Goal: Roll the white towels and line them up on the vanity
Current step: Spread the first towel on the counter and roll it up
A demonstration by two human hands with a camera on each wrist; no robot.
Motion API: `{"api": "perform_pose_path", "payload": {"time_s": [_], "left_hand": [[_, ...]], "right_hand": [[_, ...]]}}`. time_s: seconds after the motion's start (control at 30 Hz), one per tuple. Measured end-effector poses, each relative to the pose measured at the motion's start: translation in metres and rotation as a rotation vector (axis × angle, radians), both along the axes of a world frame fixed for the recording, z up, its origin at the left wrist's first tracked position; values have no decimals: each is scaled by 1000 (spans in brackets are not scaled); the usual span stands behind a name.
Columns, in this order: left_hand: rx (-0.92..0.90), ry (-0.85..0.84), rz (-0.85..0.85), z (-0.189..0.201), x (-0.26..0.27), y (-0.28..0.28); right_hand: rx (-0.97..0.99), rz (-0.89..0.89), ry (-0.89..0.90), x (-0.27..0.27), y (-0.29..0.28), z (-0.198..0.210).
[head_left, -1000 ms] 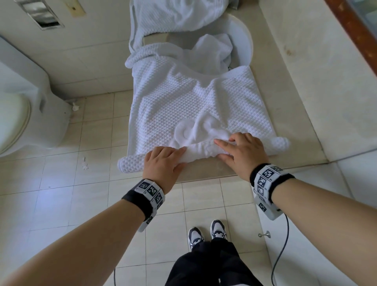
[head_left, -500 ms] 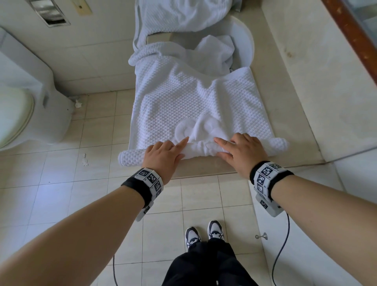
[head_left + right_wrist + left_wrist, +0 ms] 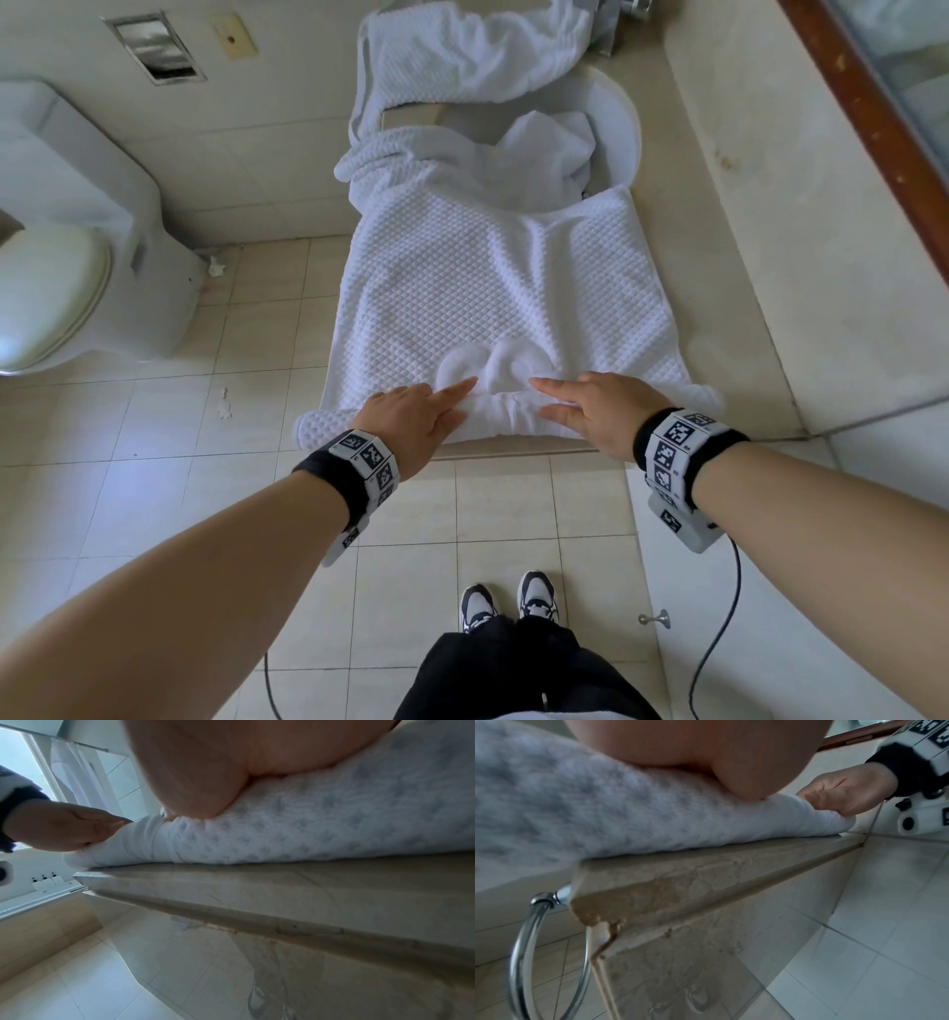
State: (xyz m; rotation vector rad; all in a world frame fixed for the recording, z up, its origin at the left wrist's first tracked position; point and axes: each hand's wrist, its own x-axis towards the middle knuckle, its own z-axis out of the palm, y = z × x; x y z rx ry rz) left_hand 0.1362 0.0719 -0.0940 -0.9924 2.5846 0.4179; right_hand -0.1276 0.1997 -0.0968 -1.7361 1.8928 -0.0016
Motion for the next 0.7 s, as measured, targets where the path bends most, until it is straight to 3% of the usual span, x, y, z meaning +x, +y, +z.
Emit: {"api": "perform_pose_path", "payload": {"time_s": [0.17, 0.33, 0.7], "left_hand": [[-167, 6, -20, -8, 0, 3], [-198, 16, 39, -10, -9, -5], [-31, -22, 112, -10, -18, -18]], "right_hand": [[-66, 11, 123, -3, -7, -5], [-124, -22, 283, -9, -15, -11], [-160, -84, 363, 3, -13, -2]]}}
